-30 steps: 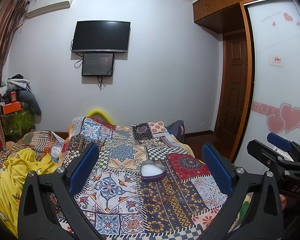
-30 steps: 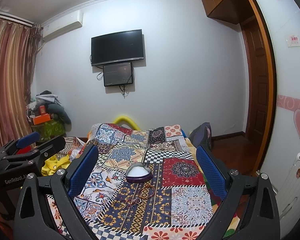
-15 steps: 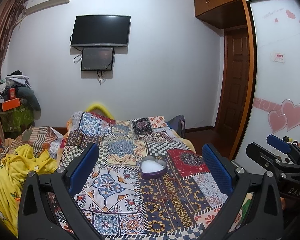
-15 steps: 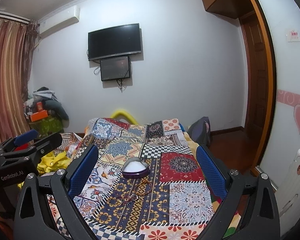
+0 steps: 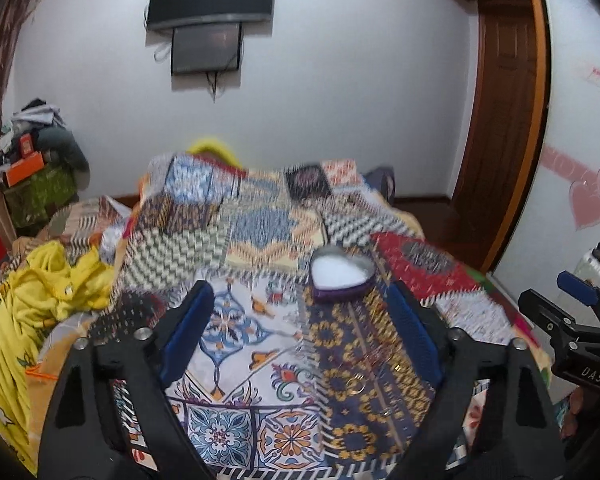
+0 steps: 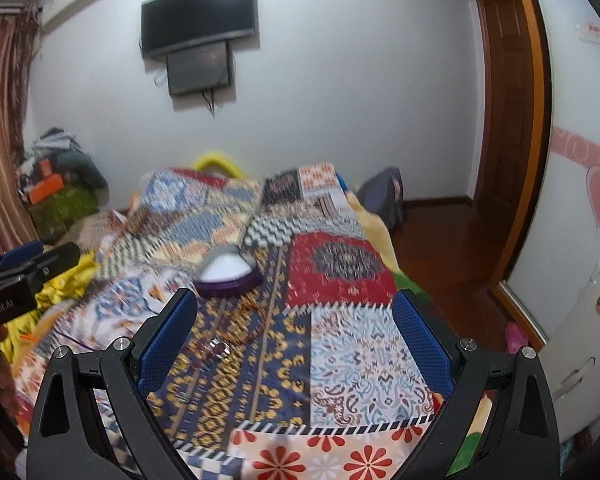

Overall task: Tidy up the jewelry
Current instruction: 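Lower the right tool toward the jewelry pile beside the heart tin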

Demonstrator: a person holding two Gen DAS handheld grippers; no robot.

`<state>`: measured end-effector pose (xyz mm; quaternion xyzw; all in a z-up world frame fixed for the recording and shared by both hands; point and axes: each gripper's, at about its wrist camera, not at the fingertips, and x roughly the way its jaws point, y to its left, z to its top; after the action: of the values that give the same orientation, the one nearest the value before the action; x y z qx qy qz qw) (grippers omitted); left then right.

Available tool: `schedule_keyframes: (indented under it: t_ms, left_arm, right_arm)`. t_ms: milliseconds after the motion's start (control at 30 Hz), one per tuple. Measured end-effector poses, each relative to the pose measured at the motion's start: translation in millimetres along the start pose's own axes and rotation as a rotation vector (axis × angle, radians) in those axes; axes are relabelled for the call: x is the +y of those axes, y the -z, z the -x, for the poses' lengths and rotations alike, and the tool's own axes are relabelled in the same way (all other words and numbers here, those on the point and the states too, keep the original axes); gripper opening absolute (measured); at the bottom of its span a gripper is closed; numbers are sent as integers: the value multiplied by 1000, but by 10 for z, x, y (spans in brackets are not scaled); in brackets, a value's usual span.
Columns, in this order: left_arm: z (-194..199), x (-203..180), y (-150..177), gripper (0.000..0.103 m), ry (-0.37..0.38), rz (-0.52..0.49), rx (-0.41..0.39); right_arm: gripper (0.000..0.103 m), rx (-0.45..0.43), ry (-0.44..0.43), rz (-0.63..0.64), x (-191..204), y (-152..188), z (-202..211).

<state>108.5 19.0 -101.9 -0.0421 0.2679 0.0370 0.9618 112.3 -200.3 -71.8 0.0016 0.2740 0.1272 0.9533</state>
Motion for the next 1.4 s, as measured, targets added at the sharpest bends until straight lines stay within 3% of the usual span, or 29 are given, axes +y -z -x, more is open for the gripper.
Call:
schedule_keyframes:
  t_ms: [133, 367, 567, 767, 933, 1100, 1267, 1333, 1400]
  left_arm:
    - [-282, 34, 121, 72, 11, 5, 90]
    - [-658, -19, 370, 55, 77, -24, 242]
    - [-787, -67, 505, 51, 169, -27, 331]
    - [-883, -152, 566, 47, 236, -48, 388]
    - [-988, -191, 662, 40, 262, -62, 439]
    - [-1024, -200, 717, 39, 270, -66, 451]
    - [-1068, -254, 760, 38, 279, -85, 457]
    - [-1075, -282, 766, 32, 274, -98, 457]
    - [-1090, -307, 783, 24, 266, -111, 457]
  right_arm:
    - [95, 68, -11, 15, -7, 111, -234]
    - [69, 181, -94, 69, 73, 299, -549]
    - [50, 266, -189, 124, 191, 441, -812]
    - [40, 329, -261, 184, 326, 536, -1009]
    - [38, 349, -267, 248, 425, 617, -1118]
    - [19, 351, -274, 275, 428, 622, -1126]
    - [18, 348, -271, 267, 427, 613, -1126]
    - [18, 351, -272, 250, 411, 602, -1123]
    - [6, 352, -272, 236, 396, 592, -1120]
